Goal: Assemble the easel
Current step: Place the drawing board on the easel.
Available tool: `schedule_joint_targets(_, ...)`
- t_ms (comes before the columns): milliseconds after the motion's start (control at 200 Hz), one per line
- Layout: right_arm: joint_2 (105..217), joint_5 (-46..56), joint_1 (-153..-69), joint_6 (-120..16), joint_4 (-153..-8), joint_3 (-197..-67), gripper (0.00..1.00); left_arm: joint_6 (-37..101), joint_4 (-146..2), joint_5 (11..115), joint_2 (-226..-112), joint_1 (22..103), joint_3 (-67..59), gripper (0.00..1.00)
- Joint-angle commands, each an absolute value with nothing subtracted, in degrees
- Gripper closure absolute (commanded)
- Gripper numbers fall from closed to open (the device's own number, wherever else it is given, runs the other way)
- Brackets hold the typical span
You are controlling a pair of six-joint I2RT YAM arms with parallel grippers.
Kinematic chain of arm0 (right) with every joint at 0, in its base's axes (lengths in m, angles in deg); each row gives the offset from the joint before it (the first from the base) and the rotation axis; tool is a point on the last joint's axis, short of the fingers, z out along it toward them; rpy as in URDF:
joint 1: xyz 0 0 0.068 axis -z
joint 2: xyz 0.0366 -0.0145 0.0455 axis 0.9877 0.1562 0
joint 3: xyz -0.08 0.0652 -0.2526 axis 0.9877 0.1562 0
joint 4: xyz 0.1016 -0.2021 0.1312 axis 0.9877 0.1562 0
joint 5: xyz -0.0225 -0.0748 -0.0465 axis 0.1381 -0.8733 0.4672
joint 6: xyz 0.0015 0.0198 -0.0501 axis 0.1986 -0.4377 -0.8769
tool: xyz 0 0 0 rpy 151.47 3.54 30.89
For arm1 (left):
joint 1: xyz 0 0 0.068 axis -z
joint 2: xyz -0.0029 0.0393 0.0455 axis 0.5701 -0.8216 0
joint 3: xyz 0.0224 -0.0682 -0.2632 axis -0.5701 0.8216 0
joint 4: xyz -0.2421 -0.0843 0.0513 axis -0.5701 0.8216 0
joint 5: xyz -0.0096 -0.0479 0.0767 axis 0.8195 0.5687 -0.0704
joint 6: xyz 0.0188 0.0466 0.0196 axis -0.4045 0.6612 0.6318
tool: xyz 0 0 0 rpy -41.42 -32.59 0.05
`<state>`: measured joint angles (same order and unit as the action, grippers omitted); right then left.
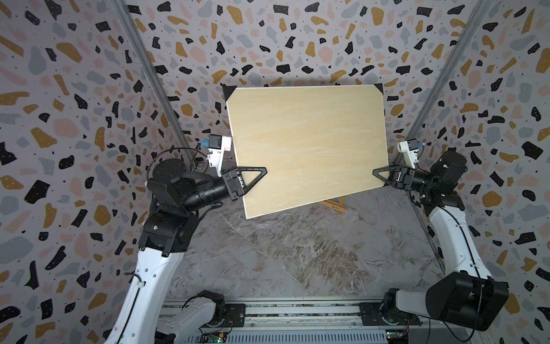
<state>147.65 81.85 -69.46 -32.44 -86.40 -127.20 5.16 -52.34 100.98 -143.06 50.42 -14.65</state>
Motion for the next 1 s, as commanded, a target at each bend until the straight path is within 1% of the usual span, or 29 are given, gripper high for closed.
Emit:
schedule_joint_targets(0, 144.83, 67.82, -73.50, -38.29, -90.40, -129.46, 0.64, 12.47, -63.62, 110.38, -140.60, 55.41, -23.47, 1.00)
schedule_joint_targets(35, 144.70, 68.05, -73.45, -37.98, -90.42, -129.57, 0.63, 14.35, -59.63, 109.72, -140.26, 55.44, -24.45, 1.00)
schedule_joint_targets(160, 144.41, 69.38, -73.38, -36.29, -90.63, -130.20, 0.58, 14.01, -59.60, 107.18, -137.98, 55.41, -23.15, 1.00)
schedule_joint_targets(215, 144.35, 69.34, -73.37, -35.45, -90.70, -130.42, 0.56, 15.57, -55.99, 105.23, -137.57, 55.49, -24.17, 1.00)
schedule_joint_targets(340, 144.40, 69.75, -73.74, -32.93, -91.82, -131.43, 0.52, 16.21, -53.39, 103.76, -137.77, 55.43, -25.78, 1.00)
schedule_joint_targets(440, 144.81, 70.59, -73.58, -32.07, -91.41, -132.86, 0.51, 18.79, -49.72, 101.67, -137.24, 55.41, -26.56, 1.00)
schedule_joint_targets(526, 145.25, 70.38, -74.27, -30.98, -92.32, -133.51, 0.49, 17.01, -50.95, 103.23, -136.91, 55.44, -26.45, 1.00)
schedule_joint_targets(701, 146.38, 71.79, -74.40, -31.66, -90.71, -135.21, 0.48, 15.54, -50.83, 103.61, -135.80, 55.44, -26.71, 1.00)
schedule_joint_targets(786, 146.41, 72.22, -76.08, -32.29, -90.66, -135.53, 0.48, 13.27, -53.44, 103.31, -135.42, 55.42, -25.07, 1.00)
schedule_joint_targets(886, 145.85, 71.94, -76.84, -33.57, -89.84, -136.17, 0.48, 13.77, -52.68, 102.85, -136.14, 55.43, -24.75, 1.00)
schedule_joint_targets(996, 147.25, 72.12, -75.68, -33.66, -87.91, -138.46, 0.48, 14.09, -51.94, 103.15, -135.89, 55.44, -25.82, 1.00)
